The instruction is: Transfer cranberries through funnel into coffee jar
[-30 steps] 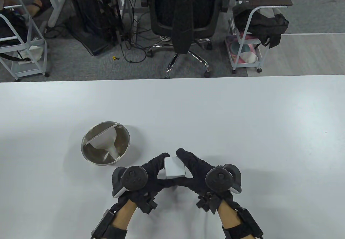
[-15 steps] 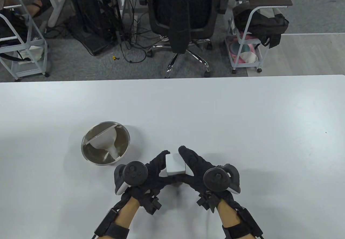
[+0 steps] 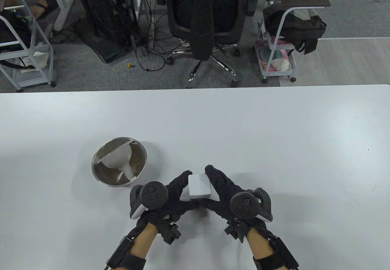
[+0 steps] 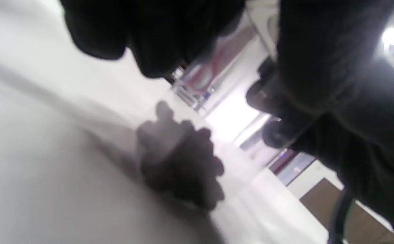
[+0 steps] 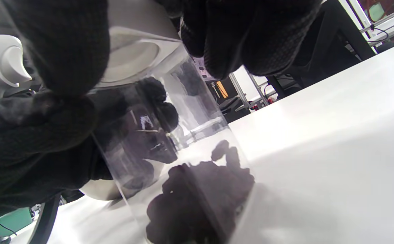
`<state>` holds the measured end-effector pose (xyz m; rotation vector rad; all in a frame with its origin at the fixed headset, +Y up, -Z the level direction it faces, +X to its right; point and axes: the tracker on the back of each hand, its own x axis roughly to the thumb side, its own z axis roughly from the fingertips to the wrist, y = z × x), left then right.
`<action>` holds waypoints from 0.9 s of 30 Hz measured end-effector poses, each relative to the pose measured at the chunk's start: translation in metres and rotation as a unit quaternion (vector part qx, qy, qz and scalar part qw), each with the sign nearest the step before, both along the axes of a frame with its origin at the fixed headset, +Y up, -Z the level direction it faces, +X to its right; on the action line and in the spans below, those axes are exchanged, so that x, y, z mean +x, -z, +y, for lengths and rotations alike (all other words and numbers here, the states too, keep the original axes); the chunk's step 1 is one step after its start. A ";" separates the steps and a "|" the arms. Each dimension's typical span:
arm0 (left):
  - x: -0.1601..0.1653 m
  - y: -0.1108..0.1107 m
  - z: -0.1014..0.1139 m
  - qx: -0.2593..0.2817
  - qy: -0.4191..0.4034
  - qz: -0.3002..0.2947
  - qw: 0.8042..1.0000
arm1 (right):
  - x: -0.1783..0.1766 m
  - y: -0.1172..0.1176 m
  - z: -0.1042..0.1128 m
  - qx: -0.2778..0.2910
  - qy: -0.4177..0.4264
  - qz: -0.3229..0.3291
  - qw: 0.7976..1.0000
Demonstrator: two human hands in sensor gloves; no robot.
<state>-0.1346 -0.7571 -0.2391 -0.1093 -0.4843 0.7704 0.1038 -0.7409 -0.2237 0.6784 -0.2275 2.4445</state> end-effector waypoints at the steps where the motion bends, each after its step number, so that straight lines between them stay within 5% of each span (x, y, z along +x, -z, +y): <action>1: 0.000 -0.001 0.001 0.003 0.004 -0.001 1.000 | 0.001 0.000 0.000 -0.003 -0.002 0.000 1.000; 11: -0.027 -0.016 0.032 0.088 0.040 0.018 0.995 | 0.017 -0.004 0.010 0.028 -0.059 -0.021 0.998; 27: -0.023 -0.023 0.037 0.151 0.110 0.025 0.982 | 0.032 -0.002 0.011 0.030 -0.079 -0.044 0.995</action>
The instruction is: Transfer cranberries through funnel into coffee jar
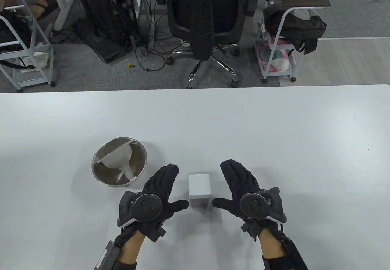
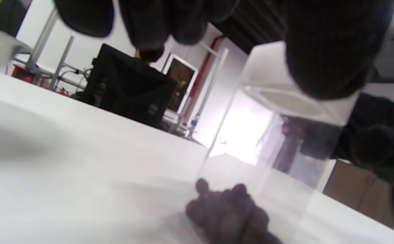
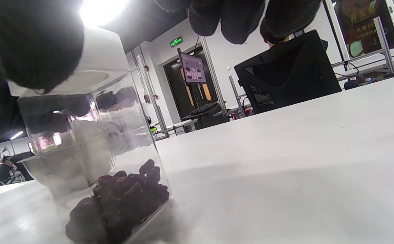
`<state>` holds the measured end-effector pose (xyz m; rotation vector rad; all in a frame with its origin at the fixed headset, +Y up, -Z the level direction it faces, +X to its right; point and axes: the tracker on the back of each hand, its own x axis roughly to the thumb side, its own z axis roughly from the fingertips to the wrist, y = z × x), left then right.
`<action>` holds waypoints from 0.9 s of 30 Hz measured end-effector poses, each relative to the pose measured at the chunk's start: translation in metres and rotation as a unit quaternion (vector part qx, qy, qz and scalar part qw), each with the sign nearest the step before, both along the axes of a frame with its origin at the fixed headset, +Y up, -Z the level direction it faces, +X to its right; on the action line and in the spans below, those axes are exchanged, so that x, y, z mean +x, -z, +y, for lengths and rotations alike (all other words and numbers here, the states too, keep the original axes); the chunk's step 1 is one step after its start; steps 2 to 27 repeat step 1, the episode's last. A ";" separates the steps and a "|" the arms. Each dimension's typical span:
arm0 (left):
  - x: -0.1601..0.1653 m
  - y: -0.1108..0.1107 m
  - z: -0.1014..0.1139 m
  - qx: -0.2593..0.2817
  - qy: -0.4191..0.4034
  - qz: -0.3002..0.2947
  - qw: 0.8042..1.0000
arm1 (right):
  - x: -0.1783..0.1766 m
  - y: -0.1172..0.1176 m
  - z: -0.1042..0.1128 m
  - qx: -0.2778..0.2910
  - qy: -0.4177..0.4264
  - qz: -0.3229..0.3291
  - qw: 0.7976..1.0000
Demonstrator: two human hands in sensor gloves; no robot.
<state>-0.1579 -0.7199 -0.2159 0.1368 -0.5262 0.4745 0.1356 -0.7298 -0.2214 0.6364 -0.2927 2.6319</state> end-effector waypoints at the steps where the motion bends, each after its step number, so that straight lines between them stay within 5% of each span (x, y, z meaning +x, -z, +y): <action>1: -0.001 0.000 -0.001 0.000 0.003 0.004 1.000 | 0.001 0.000 -0.001 -0.002 0.004 -0.002 1.000; 27: -0.001 0.000 -0.001 0.000 0.003 0.004 1.000 | 0.001 0.000 -0.001 -0.002 0.004 -0.002 1.000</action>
